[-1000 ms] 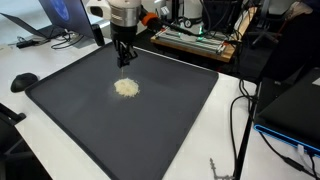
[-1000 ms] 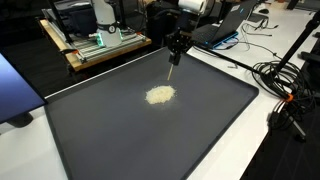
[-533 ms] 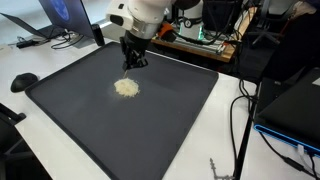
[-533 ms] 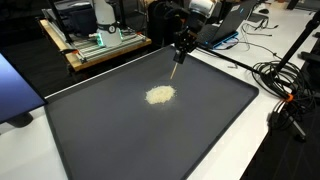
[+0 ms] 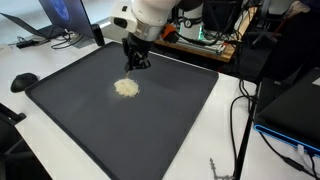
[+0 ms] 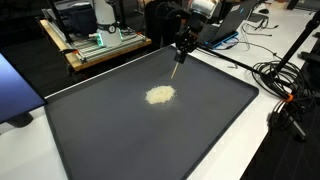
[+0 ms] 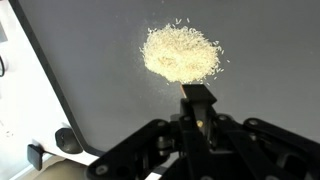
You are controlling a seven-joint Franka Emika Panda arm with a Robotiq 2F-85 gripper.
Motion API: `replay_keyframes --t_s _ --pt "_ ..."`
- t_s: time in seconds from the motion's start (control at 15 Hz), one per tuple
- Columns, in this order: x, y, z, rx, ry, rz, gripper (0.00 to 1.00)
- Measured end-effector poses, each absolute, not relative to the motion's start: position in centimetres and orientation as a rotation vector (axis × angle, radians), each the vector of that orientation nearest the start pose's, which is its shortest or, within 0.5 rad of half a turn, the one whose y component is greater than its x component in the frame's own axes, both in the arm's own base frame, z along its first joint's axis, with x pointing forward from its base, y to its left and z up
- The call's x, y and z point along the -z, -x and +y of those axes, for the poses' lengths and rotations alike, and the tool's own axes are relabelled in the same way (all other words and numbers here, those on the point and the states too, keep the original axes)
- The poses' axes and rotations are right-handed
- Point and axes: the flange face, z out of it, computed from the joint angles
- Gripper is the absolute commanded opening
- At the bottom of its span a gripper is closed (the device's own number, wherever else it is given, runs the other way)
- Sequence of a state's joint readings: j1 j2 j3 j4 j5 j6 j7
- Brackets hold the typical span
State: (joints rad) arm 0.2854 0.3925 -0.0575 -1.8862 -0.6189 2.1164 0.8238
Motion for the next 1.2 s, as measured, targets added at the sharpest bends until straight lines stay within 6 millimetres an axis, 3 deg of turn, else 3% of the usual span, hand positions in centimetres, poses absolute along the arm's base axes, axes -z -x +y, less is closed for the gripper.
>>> replay_keyframes --t_s 0.2,0.73,1.2 --pt "-28.8 -60.6 12.9 -0.114 -2.514 -0.261 0.03" --pt "-25.8 -61.4 19.8 -0.063 -2.246 -0.102 0.03" --pt "-21.6 -64.4 20.8 -0.009 -2.218 -0.008 0.03"
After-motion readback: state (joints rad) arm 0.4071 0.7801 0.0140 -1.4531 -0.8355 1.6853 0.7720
